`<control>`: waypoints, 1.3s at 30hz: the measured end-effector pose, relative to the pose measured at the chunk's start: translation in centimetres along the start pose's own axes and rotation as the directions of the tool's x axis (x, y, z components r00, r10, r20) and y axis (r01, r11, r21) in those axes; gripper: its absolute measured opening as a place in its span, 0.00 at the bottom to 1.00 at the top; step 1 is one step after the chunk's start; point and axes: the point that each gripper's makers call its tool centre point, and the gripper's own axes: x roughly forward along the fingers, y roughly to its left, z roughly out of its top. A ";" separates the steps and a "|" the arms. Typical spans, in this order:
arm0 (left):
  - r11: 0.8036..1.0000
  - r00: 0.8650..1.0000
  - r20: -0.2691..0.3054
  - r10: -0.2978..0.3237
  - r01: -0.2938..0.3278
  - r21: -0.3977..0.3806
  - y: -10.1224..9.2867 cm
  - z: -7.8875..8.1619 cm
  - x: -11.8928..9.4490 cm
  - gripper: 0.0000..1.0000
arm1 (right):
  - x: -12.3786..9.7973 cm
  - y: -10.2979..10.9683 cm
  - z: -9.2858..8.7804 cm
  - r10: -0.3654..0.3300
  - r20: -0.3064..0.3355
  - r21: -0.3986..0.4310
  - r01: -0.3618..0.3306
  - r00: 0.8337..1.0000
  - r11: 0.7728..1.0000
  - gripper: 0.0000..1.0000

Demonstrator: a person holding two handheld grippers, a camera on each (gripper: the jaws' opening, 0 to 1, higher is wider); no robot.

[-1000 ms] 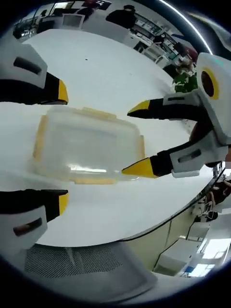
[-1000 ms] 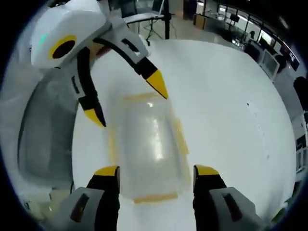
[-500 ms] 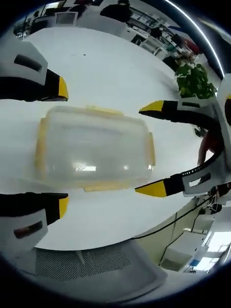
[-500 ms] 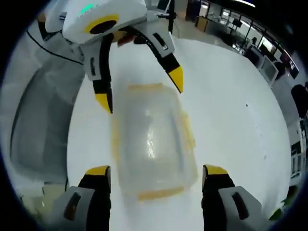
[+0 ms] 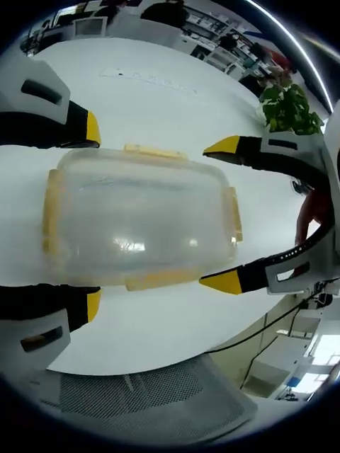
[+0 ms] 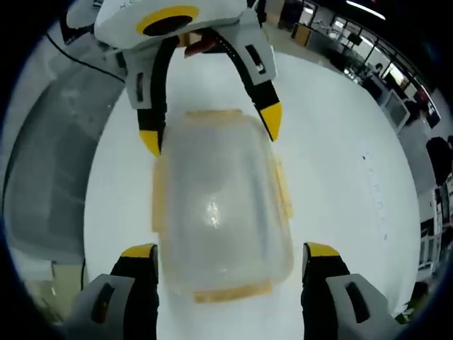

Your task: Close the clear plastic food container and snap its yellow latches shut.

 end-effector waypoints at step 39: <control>1.000 1.000 -0.005 -0.023 0.024 0.014 -1.1 -1.3 -0.6 0.79 | 0.7 1.6 1.0 0.022 -0.033 0.011 -0.022 0.999 1.000 0.76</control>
